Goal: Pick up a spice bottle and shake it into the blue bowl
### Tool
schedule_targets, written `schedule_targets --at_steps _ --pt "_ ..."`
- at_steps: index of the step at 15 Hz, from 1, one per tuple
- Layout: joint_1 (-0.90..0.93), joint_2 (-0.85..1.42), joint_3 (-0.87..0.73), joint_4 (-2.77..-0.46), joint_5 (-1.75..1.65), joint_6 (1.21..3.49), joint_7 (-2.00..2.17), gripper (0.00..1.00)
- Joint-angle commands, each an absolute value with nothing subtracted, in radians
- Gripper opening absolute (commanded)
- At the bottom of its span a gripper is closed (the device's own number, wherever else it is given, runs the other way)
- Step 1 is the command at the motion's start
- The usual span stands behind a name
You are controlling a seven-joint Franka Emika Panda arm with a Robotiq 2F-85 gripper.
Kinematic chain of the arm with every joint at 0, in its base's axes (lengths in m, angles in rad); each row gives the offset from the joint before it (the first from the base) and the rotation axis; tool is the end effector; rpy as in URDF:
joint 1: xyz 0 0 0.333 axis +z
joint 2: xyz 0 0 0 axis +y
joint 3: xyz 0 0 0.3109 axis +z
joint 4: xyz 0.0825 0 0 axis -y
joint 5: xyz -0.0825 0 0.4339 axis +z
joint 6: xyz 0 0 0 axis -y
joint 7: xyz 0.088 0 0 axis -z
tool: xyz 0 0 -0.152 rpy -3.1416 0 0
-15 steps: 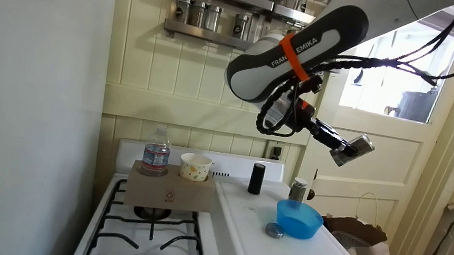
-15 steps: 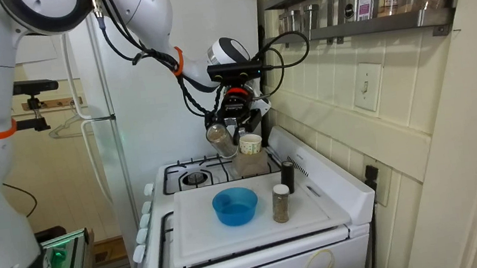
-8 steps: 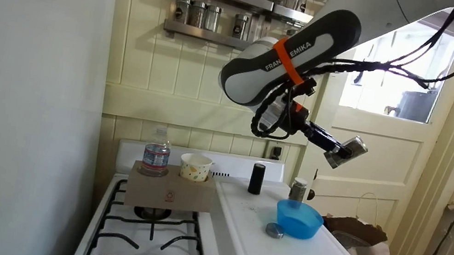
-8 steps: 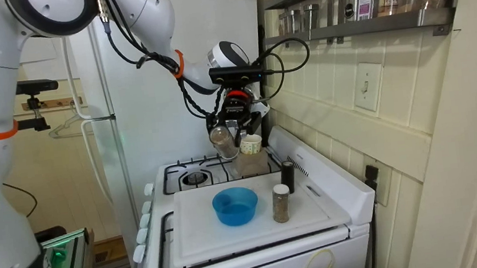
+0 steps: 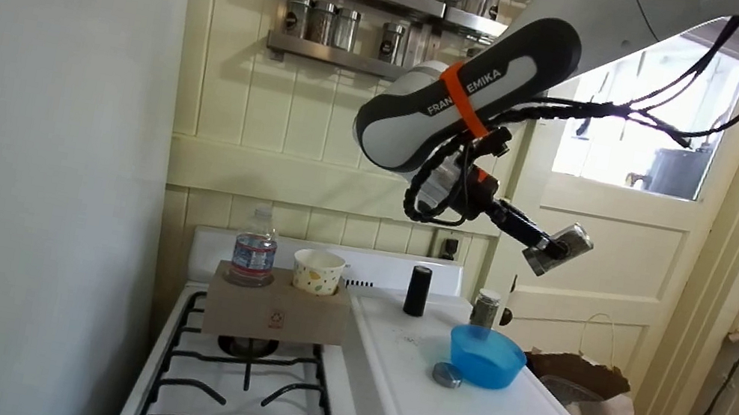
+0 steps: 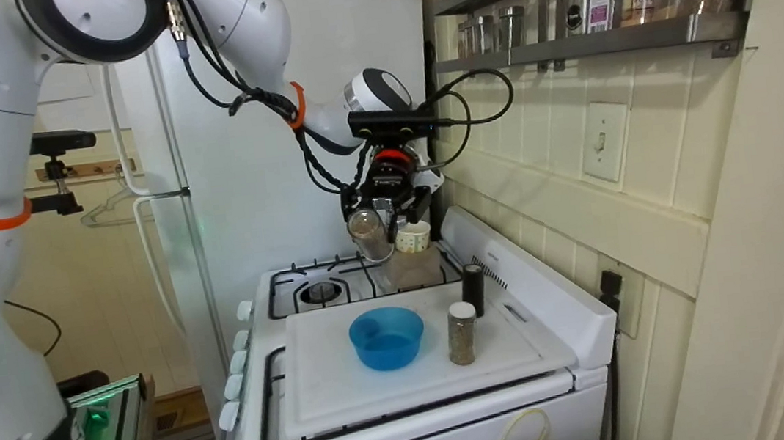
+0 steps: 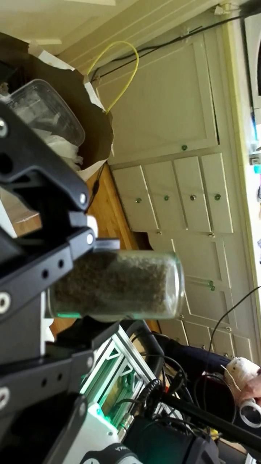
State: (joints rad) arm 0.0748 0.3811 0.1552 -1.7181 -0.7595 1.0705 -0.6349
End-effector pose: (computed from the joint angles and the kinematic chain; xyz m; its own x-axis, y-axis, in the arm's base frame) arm 0.5612 0.0012 0.3266 0.2131 0.2713 -0.9386 0.7795 -0.6264 -0.0041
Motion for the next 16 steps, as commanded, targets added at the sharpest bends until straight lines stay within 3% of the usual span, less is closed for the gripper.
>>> schedule_targets --at_steps 1,2,5,8,10,12,16 --pt "0.064 0.343 0.179 -1.718 -0.705 1.151 -0.700 0.23" --pt "0.104 0.414 0.143 -1.699 -0.808 1.020 -0.637 0.23" --pt "0.067 0.312 0.190 -1.728 -0.709 1.162 -0.724 0.23" --pt "0.111 0.379 0.160 -1.724 -0.835 0.996 -0.731 0.23" --pt "0.086 0.317 0.196 -1.749 -0.778 1.118 -0.766 0.23" --pt "0.115 0.372 0.172 -1.753 -0.856 1.019 -0.742 0.23" --pt "0.091 0.315 0.190 -1.814 -0.784 1.093 -0.718 0.23"
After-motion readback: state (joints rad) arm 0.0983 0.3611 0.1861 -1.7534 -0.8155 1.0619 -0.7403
